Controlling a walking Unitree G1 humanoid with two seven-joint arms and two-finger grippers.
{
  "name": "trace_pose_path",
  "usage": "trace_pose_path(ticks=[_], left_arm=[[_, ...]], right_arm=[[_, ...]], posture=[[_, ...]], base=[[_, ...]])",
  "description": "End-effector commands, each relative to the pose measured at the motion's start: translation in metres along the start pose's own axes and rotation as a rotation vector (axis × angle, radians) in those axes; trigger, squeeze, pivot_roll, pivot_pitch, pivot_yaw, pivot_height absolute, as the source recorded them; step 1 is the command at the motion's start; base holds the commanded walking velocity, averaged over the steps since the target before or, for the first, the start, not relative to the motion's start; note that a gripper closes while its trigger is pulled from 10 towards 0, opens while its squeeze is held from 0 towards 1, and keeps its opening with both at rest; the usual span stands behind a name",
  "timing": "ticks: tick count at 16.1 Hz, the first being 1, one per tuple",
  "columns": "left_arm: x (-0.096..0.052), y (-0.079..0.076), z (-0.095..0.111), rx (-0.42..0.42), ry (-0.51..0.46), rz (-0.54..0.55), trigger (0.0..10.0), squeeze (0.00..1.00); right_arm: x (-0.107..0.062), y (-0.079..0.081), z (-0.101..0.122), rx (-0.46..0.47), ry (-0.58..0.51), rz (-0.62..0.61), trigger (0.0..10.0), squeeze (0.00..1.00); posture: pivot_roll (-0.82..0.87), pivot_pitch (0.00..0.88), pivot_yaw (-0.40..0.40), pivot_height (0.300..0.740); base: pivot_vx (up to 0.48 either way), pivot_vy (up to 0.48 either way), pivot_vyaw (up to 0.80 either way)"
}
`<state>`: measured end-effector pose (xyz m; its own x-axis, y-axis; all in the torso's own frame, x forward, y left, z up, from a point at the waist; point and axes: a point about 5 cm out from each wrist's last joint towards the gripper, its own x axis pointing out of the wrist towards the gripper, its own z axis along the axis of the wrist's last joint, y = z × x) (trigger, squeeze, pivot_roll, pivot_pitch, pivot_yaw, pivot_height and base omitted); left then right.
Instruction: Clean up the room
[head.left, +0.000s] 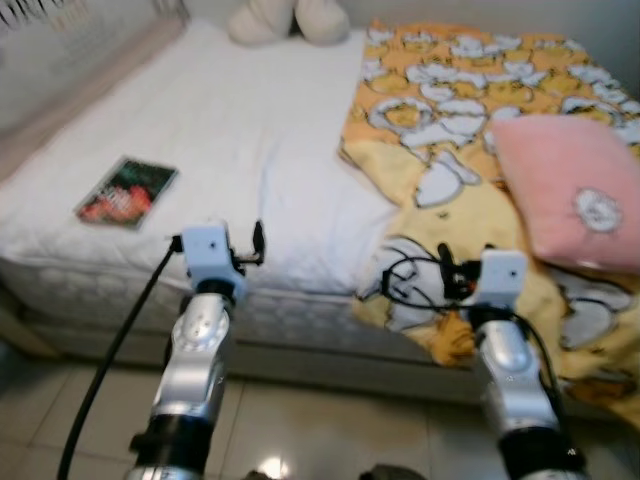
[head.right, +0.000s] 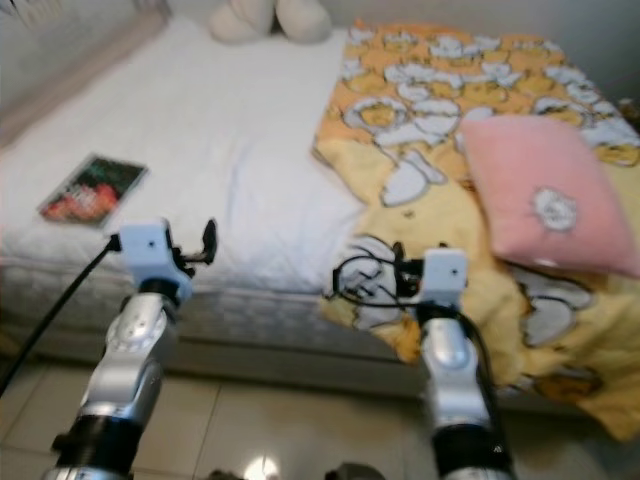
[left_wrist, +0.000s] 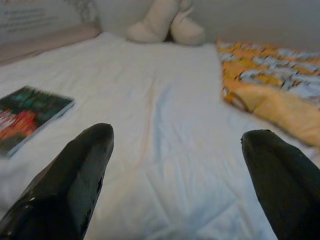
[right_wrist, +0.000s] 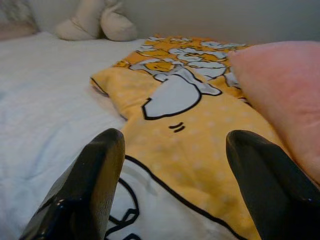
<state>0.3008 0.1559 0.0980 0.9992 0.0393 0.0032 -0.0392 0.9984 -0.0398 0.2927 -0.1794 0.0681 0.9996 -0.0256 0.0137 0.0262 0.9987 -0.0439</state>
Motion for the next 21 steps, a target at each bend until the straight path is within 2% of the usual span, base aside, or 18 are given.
trace_pose_path(ticks=[1,3,4,6,11,19,21], left_arm=[[0.002,0.001,0.005,0.009,-0.02,0.003,10.0,0.0],[0.004,-0.001,0.008,0.024,-0.031,-0.013,10.0,0.0],[0.01,-0.016,0.018,-0.035,-0.084,-0.095,10.0,0.0],[0.012,-0.018,0.023,-0.035,-0.108,-0.11,10.0,0.0],[0.016,-0.022,0.025,-0.031,-0.105,-0.159,10.0,0.0],[0.016,-0.025,0.021,-0.026,-0.097,-0.187,10.0,0.0],[0.019,-0.022,0.018,-0.02,-0.076,-0.142,10.0,0.0]], right_arm=[[0.003,0.002,0.006,-0.002,-0.021,0.008,10.0,0.0],[0.003,0.002,0.006,0.007,-0.019,0.008,10.0,0.0],[0.012,0.006,0.044,-0.044,-0.182,0.004,10.0,0.0],[0.015,0.003,0.066,-0.03,-0.27,-0.033,10.0,0.0],[0.01,-0.003,0.047,0.001,-0.175,-0.071,10.0,0.0],[0.006,0.0,0.044,-0.03,-0.161,-0.052,10.0,0.0],[0.006,-0.002,0.043,-0.035,-0.154,-0.052,10.0,0.0]], posture=[[-0.14,0.0,0.068,0.719],[-0.14,0.0,0.069,0.719],[-0.17,0.0,0.076,0.719],[-0.17,0.0,0.075,0.719],[-0.17,0.0,0.088,0.719],[-0.19,0.0,0.087,0.719],[-0.19,0.0,0.085,0.719]], base=[[0.0,-0.461,0.0],[0.0,-0.461,0.0],[0.0,-0.458,0.0],[0.0,-0.461,0.0],[0.0,-0.46,0.0],[0.0,-0.458,0.0],[0.0,-0.217,0.0]])
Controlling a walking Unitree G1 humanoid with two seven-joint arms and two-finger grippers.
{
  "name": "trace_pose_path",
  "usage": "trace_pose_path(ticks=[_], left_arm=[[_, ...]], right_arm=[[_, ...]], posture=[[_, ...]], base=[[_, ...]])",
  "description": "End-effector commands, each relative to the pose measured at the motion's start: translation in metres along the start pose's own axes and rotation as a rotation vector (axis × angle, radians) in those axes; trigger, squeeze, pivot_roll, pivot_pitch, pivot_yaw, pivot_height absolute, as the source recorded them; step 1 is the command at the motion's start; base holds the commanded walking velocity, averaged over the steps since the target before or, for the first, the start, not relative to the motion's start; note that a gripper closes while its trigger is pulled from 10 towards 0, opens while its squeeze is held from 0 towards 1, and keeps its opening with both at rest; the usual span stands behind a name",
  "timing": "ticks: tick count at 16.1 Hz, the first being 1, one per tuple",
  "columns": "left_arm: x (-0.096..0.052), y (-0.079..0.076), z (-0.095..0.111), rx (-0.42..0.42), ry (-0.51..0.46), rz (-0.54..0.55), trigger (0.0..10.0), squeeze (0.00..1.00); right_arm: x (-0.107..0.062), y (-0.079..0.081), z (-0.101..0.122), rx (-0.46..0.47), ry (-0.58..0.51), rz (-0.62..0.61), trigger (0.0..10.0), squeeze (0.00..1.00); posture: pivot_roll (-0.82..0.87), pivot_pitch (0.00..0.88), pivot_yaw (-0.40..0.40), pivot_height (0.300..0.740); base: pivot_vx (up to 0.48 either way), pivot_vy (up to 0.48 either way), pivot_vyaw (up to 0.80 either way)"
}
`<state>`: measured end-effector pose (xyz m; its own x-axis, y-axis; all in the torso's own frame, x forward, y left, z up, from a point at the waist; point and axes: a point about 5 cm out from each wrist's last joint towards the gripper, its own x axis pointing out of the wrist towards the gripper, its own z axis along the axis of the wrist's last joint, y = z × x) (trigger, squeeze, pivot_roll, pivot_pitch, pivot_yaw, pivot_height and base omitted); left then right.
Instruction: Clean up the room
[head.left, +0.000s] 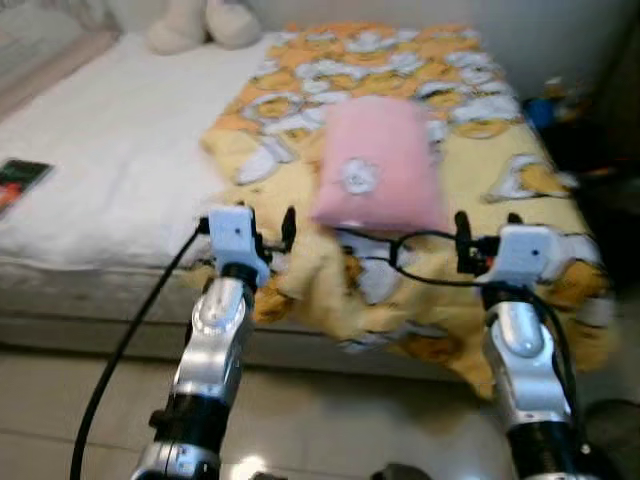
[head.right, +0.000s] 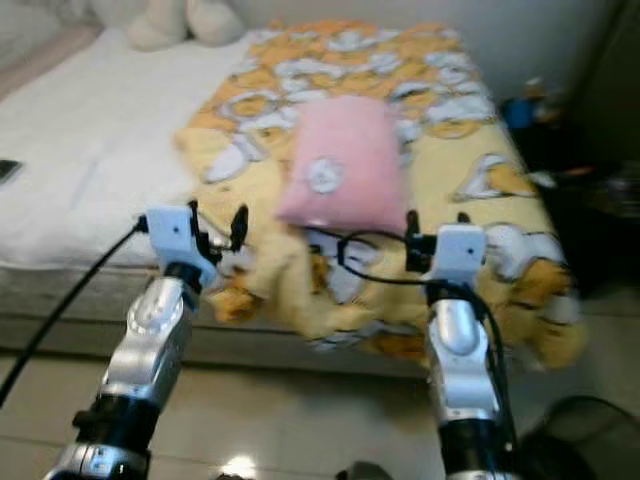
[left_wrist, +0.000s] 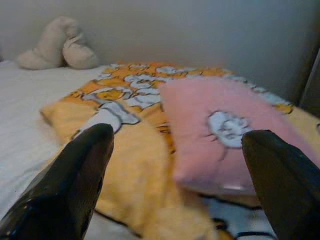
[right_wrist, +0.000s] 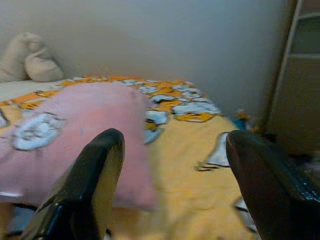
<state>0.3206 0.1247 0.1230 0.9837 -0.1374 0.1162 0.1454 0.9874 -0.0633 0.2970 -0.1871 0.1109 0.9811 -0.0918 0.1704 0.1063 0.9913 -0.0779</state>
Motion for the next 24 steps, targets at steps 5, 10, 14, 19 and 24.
trace_pose_path(ticks=[5,10,14,19,24], left_arm=[[-0.003,0.004,-0.005,0.016,0.021,0.013,10.0,0.0],[-0.004,0.01,-0.005,0.014,0.022,0.034,10.0,0.0],[-0.002,0.01,-0.003,0.019,0.013,0.025,10.0,0.0],[0.0,0.007,0.0,0.03,-0.002,0.01,10.0,0.0],[0.004,0.003,0.005,0.045,-0.026,-0.011,10.0,0.0]], right_arm=[[-0.001,0.012,-0.001,0.008,0.014,0.042,10.0,0.0],[-0.002,0.014,-0.005,0.007,0.031,0.062,10.0,0.0],[-0.001,0.014,-0.006,0.005,0.037,0.06,10.0,0.0],[0.0,0.014,-0.007,-0.013,0.049,0.061,10.0,0.0],[0.003,0.011,-0.007,-0.021,0.048,0.049,10.0,0.0]], posture=[[-0.19,0.0,0.083,0.719],[-0.18,0.0,0.083,0.719],[-0.19,0.0,0.085,0.719],[-0.19,0.0,0.085,0.719],[-0.19,0.0,0.087,0.719]], base=[[0.0,0.0,0.0],[0.096,0.0,0.0],[0.48,0.0,0.0],[0.48,0.0,0.0],[0.48,0.0,0.0]])
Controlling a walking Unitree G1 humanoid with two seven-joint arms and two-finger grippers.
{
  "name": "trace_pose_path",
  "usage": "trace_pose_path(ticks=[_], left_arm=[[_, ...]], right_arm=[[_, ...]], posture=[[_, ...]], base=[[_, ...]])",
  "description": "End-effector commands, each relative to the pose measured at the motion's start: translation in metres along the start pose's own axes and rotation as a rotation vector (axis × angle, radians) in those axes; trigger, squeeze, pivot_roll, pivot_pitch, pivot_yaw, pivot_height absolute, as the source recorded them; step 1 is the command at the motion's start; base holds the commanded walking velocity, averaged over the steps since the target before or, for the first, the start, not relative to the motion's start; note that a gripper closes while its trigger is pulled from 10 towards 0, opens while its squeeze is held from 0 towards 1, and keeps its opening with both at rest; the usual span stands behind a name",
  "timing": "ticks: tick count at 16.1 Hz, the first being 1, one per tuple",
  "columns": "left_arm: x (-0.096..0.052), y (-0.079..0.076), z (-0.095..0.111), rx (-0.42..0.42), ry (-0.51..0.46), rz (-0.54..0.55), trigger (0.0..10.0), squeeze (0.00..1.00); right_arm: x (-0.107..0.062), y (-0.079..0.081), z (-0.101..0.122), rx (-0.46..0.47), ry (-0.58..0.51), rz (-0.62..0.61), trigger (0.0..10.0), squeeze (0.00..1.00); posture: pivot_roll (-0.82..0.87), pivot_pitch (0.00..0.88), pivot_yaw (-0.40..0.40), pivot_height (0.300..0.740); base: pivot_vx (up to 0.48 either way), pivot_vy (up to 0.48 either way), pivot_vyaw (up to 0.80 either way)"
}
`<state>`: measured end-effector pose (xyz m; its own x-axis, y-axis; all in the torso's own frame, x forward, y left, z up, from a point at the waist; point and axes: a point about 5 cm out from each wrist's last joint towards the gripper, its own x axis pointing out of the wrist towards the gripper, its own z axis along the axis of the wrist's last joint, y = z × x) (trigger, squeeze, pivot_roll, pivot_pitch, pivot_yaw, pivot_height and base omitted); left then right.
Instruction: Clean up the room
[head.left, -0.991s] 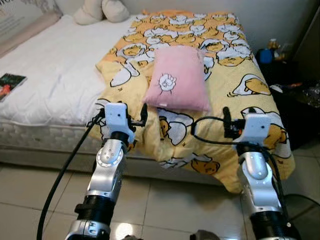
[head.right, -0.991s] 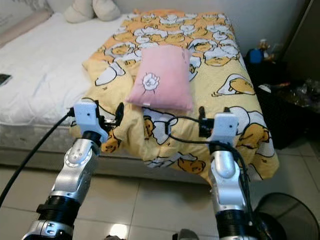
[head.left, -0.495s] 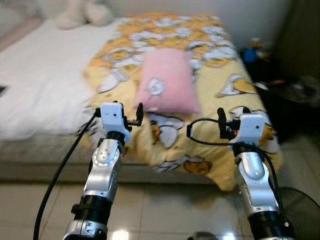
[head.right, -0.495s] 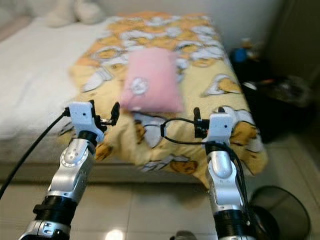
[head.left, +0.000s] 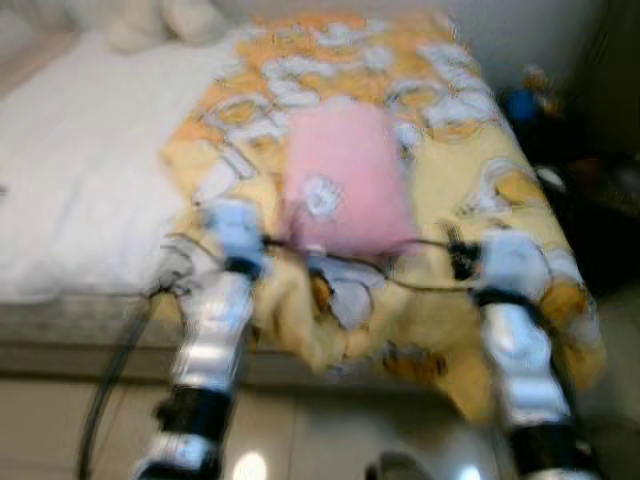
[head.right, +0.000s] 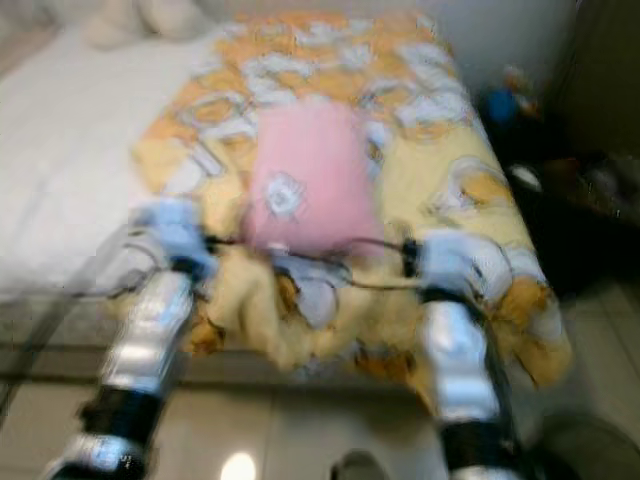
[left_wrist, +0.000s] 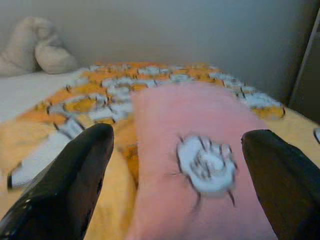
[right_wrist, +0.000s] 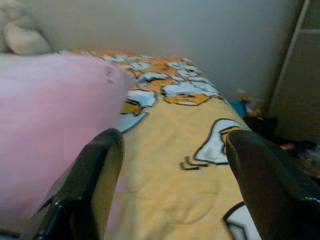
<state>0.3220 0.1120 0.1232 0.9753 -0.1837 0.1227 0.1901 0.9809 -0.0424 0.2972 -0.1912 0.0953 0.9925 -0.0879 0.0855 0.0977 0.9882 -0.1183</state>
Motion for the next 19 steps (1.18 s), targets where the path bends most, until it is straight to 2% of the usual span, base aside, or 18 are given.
trace_pose_path(ticks=[1,5,6,7,8,9,10,13,16,17,19], left_arm=[[0.001,0.016,0.008,0.036,-0.031,0.036,10.0,0.0],[0.009,0.009,0.02,0.029,-0.074,-0.015,10.0,0.0],[0.015,0.004,0.028,0.027,-0.093,-0.034,10.0,0.0],[0.022,-0.002,0.035,0.061,-0.102,-0.077,10.0,0.0],[0.024,-0.005,0.035,0.053,-0.099,-0.091,10.0,0.0],[0.023,-0.005,0.032,-0.002,-0.076,-0.095,10.0,0.0],[0.022,-0.002,0.026,0.011,-0.045,-0.089,10.0,0.0],[0.022,-0.007,0.024,-0.017,-0.045,-0.111,10.0,0.0],[0.024,-0.007,0.023,0.0,-0.032,-0.128,10.0,0.0],[0.032,-0.004,0.02,0.039,0.011,-0.119,10.0,0.0],[0.048,0.008,0.015,0.031,0.125,-0.084,10.0,0.0]], right_arm=[[0.005,0.013,0.011,0.015,-0.043,0.033,10.0,0.0],[0.021,0.003,0.034,0.01,-0.123,0.004,10.0,0.0],[0.029,-0.005,0.044,0.012,-0.152,-0.024,10.0,0.0],[0.036,-0.017,0.051,0.014,-0.167,-0.062,10.0,0.0],[0.036,-0.02,0.05,0.01,-0.162,-0.071,10.0,0.0],[0.034,-0.02,0.046,0.005,-0.153,-0.069,10.0,0.0],[0.032,-0.017,0.043,0.002,-0.145,-0.063,10.0,0.0],[0.024,-0.007,0.035,0.026,-0.123,-0.056,10.0,0.0],[0.02,-0.006,0.033,0.033,-0.116,-0.056,10.0,0.0],[0.025,-0.012,0.034,0.061,-0.093,-0.08,10.0,0.0],[0.036,-0.021,0.043,0.106,-0.082,-0.101,10.0,0.0]], posture=[[-0.19,0.0,0.086,0.719],[-0.19,0.0,0.085,0.719],[-0.19,0.0,0.084,0.719],[-0.19,0.0,0.085,0.719],[-0.19,0.0,0.086,0.719],[-0.19,0.0,0.086,0.719],[-0.19,0.0,0.09,0.719],[-0.2,0.0,0.098,0.719],[-0.2,0.0,0.103,0.719],[-0.21,0.0,0.099,0.719],[-0.22,0.0,0.1,0.719]], base=[[0.48,0.0,0.0],[0.48,0.0,0.0],[0.48,0.0,0.0],[0.48,0.0,0.0],[0.0,0.0,0.0],[0.0,0.0,0.0],[0.0,-0.472,0.0],[0.167,-0.414,0.0],[0.251,-0.407,0.0],[0.364,-0.307,0.0],[0.0,0.0,0.0]])
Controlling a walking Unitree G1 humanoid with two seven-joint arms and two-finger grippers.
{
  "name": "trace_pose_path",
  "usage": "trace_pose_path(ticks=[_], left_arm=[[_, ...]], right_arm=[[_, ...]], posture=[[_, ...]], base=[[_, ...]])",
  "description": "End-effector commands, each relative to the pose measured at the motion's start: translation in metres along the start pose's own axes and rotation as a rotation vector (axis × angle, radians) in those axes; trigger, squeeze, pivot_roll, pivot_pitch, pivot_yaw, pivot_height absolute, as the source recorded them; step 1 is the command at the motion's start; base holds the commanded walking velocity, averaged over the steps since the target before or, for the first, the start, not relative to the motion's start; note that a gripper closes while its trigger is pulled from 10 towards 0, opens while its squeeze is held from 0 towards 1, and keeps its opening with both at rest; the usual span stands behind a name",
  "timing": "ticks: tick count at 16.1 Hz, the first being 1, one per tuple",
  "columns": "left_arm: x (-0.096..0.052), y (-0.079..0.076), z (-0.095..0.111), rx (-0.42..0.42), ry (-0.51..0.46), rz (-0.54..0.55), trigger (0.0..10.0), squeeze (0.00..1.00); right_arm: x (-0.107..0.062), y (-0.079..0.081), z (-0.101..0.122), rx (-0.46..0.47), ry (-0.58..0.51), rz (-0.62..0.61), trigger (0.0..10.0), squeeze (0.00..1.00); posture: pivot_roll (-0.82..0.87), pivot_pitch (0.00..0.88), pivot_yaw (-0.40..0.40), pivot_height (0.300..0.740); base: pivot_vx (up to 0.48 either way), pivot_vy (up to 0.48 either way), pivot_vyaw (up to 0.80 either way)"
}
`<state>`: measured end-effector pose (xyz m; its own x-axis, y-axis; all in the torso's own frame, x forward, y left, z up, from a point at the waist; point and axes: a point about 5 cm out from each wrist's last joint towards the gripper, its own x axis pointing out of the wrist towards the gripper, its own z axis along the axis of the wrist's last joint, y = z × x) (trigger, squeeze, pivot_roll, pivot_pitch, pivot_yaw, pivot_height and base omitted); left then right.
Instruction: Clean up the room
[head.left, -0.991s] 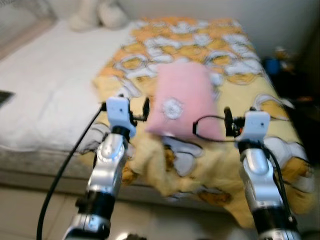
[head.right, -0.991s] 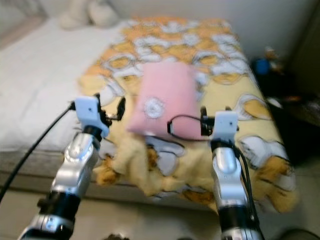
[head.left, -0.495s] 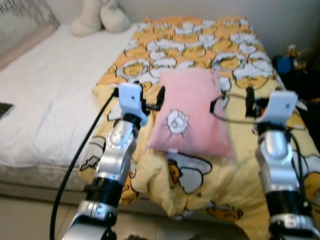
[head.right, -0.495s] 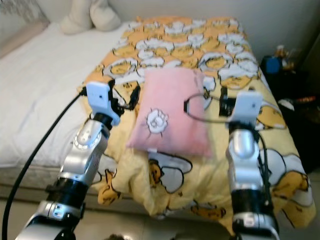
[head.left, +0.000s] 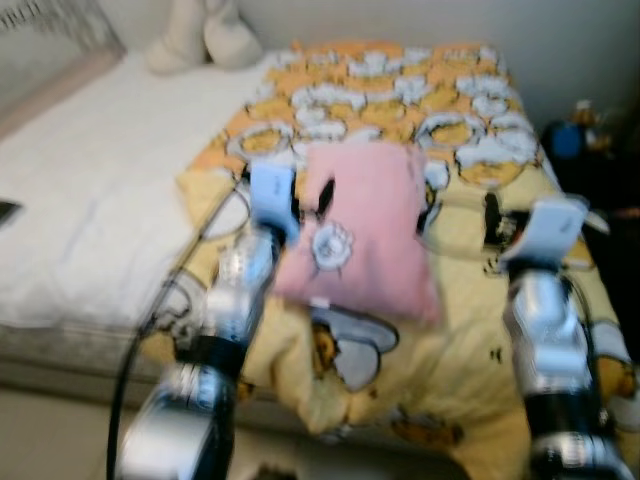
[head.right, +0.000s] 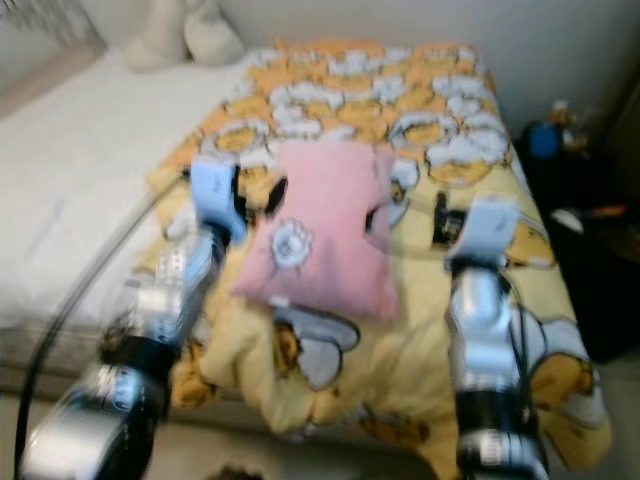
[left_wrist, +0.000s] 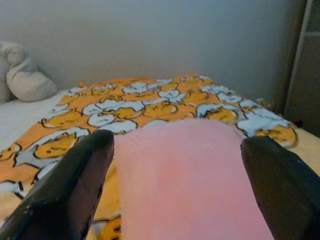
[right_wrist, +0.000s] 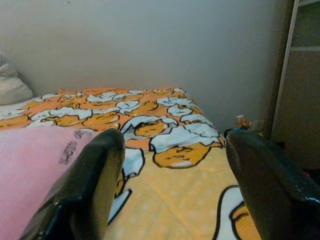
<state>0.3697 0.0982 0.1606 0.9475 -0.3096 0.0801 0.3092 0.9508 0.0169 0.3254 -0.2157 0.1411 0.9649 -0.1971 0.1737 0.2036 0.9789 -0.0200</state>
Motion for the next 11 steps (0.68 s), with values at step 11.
trace_pose_path(ticks=[11], left_arm=[[0.008,0.071,-0.013,-0.486,0.316,0.121,10.0,0.0]], right_arm=[[0.04,0.026,-0.002,0.626,0.437,0.206,10.0,0.0]], posture=[[-0.27,0.13,0.102,0.719]], base=[[0.0,0.0,0.0]])
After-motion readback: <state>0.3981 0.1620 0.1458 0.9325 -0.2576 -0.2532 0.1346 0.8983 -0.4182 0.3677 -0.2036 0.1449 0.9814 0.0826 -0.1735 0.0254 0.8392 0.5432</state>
